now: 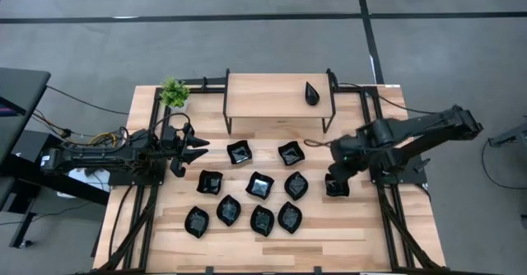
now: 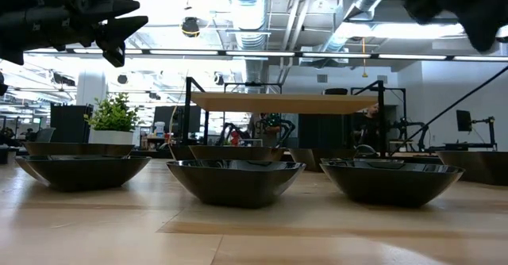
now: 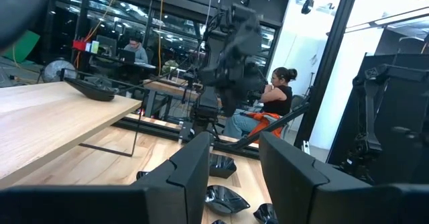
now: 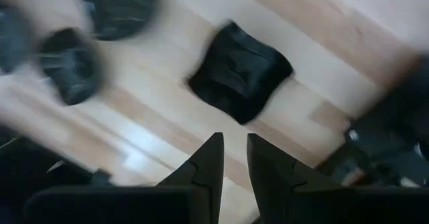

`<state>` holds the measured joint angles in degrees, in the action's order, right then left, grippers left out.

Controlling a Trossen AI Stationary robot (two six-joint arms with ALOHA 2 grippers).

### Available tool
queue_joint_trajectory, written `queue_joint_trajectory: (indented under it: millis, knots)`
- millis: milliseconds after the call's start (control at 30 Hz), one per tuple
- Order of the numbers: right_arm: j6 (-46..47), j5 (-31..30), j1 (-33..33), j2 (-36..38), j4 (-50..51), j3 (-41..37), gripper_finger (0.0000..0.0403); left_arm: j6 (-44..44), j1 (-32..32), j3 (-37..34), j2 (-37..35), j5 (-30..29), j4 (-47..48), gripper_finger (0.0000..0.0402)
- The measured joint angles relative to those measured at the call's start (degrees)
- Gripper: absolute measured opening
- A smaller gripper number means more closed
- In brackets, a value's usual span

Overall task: Pick & Place Mini shaped plates
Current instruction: Put the distorted square plate on the shelf

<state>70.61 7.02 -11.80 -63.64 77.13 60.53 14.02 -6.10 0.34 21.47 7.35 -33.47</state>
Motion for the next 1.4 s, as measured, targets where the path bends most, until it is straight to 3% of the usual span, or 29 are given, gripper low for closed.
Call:
queue_joint_trajectory:
  millis: [533, 733, 1100, 1400]
  knots:
    - [17.56, 0.42, -8.66, -0.07, -16.31, -18.82, 0.0063, 0.39, -0.01, 0.01, 0.01, 0.00, -0.01, 0.0132]
    - [19.68, 0.33, -10.40, -0.07, -17.67, -21.75, 0.0069, 0.39, 0.01, 0.00, 0.00, 0.00, -0.02, 0.0132]
    - [22.83, -4.23, -10.68, -0.07, -22.90, -26.49, 0.0149, 0.39, 0.01, 0.02, 0.00, 0.00, 0.00, 0.0132]
    - [24.47, -4.54, -10.68, -0.07, -31.28, -30.84, 0.0130, 0.39, 0.01, 0.01, 0.01, 0.00, -0.02, 0.0132]
